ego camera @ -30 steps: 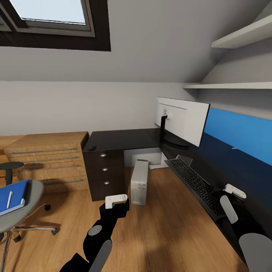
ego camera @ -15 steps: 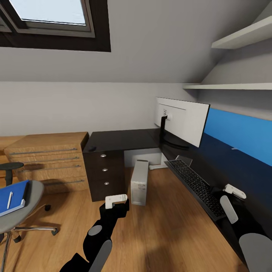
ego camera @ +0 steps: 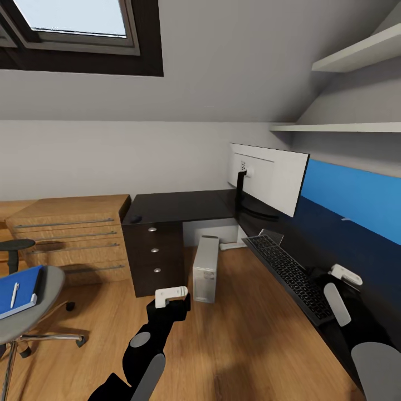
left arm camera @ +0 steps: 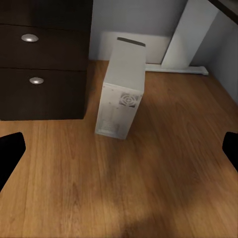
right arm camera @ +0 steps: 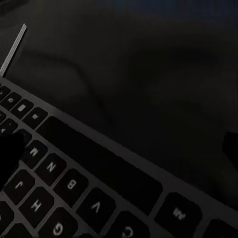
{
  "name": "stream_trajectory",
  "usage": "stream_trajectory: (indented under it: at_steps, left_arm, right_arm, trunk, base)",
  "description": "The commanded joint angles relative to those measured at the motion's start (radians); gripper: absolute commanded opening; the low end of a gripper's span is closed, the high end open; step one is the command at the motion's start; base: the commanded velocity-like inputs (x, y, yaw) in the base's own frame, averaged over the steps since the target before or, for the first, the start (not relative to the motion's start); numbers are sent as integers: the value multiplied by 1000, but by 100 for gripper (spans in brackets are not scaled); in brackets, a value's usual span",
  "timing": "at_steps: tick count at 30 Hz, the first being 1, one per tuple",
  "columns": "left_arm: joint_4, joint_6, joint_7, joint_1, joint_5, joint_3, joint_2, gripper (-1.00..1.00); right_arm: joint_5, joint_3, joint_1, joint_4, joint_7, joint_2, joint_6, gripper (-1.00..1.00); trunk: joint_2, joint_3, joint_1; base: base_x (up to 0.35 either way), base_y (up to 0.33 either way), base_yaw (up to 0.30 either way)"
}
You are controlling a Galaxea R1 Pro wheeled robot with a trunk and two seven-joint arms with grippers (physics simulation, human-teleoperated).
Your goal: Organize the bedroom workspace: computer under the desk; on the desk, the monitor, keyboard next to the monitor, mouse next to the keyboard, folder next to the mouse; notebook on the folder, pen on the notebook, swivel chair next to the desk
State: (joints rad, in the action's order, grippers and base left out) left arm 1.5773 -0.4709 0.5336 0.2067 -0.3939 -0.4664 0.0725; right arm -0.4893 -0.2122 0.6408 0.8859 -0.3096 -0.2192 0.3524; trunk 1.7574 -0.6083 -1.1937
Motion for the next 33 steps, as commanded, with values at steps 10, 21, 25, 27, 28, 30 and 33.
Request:
stream_trajectory:
  at_steps: [10, 21, 25, 27, 28, 30, 33]
  left_arm:
    - [0, -2, 10, 0, -9, -1, 0, 100]
    - [0, -2, 11, 0, -8, -1, 0, 100]
    - [-1, -2, 11, 0, -8, -1, 0, 100]
    - [-11, -2, 12, 0, -8, -2, 1, 100]
    - [-12, -2, 12, 0, -8, -2, 1, 100]
    - [-16, -2, 13, 0, -8, -3, 1, 100]
    - [-17, -2, 13, 0, -8, -3, 1, 100]
  right_arm:
    - [-8, 1, 0, 10, -7, 2, 3, 100]
    - [3, 0, 0, 19, -18, 2, -10, 100]
    - [15, 1, 0, 22, -35, 2, -35, 100]
    - [35, 2, 0, 23, -63, 4, -61, 100]
    - [39, 2, 0, 23, -67, 4, -65, 100]
    - [55, 2, 0, 24, -75, 4, -76, 100]
    - [90, 2, 0, 24, -89, 6, -93, 100]
  trunk:
    - [1, -1, 0]
    - [1, -1, 0]
    - [1, -1, 0]
    - [1, -1, 0]
    - [1, -1, 0]
    - [1, -1, 0]
    - [1, -1, 0]
  base:
    - [14, 0, 0]
    - [113, 0, 0]
    - [12, 0, 0]
    - [2, 0, 0]
    - [2, 0, 0]
    - [1, 0, 0]
    - [0, 0, 0]
